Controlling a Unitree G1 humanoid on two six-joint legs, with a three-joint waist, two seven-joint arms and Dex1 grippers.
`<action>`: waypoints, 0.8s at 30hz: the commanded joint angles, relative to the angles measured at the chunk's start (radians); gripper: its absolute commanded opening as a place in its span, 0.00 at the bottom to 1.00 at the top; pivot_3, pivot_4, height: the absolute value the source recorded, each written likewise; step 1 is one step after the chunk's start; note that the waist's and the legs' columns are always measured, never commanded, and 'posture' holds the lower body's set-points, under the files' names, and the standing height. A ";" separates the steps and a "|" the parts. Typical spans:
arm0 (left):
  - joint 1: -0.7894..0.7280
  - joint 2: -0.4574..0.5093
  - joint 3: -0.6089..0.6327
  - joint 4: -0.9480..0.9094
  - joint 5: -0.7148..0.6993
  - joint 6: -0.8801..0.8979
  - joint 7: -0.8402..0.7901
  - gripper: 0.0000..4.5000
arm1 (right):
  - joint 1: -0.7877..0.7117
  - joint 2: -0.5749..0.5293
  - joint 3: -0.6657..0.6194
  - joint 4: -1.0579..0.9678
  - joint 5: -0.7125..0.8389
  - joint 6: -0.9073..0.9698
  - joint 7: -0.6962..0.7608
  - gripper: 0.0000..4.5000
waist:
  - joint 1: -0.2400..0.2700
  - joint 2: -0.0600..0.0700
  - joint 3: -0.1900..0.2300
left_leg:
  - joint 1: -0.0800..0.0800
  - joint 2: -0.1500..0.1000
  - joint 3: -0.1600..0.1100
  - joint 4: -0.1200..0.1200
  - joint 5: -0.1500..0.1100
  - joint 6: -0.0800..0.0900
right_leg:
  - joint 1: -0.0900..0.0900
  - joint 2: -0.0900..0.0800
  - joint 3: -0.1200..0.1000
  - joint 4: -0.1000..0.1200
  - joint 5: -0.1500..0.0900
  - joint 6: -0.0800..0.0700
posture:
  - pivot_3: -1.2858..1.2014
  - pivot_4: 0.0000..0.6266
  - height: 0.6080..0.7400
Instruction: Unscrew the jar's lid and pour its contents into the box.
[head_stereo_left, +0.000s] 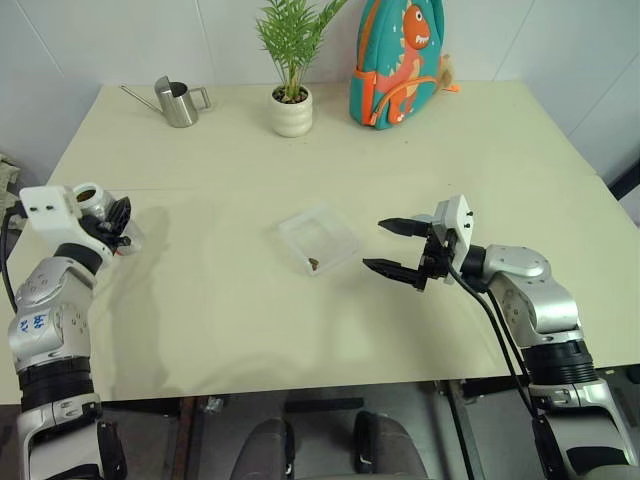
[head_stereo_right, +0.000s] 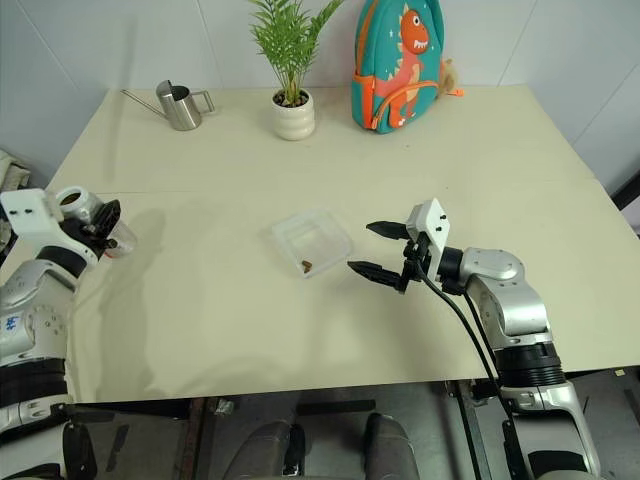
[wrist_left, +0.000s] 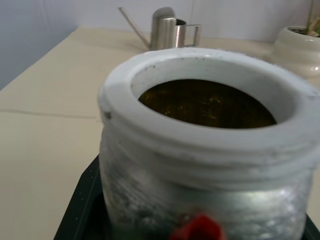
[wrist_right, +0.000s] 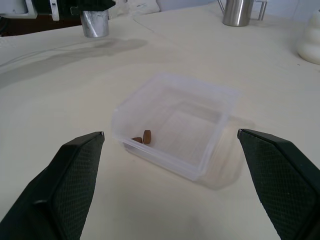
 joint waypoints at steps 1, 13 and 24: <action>0.035 -0.008 0.030 -0.031 -0.016 -0.029 -0.029 0.44 | -0.020 0.002 -0.014 -0.009 0.006 -0.021 0.010 1.00 | 0.000 0.000 0.000 | 0.000 0.000 0.000 0.000 0.000 0.000 | 0.000 0.000 0.000 0.000 0.000 0.000 | 0.52 0.24 1.00; 0.133 -0.021 0.061 -0.104 -0.040 -0.044 -0.072 1.00 | -0.023 0.009 -0.011 -0.009 0.012 -0.019 0.022 1.00 | -0.001 -0.001 0.000 | 0.001 0.004 0.002 0.000 -0.004 -0.001 | -0.001 0.001 0.000 -0.002 0.000 -0.001 | 0.52 0.24 1.00; 0.349 0.023 0.083 -0.312 -0.040 0.016 -0.155 1.00 | -0.017 0.019 -0.008 -0.025 0.018 -0.011 0.031 1.00 | -0.003 0.000 0.000 | 0.002 0.007 0.007 0.000 -0.010 0.000 | -0.002 0.002 -0.002 -0.004 0.000 -0.001 | 0.52 0.24 1.00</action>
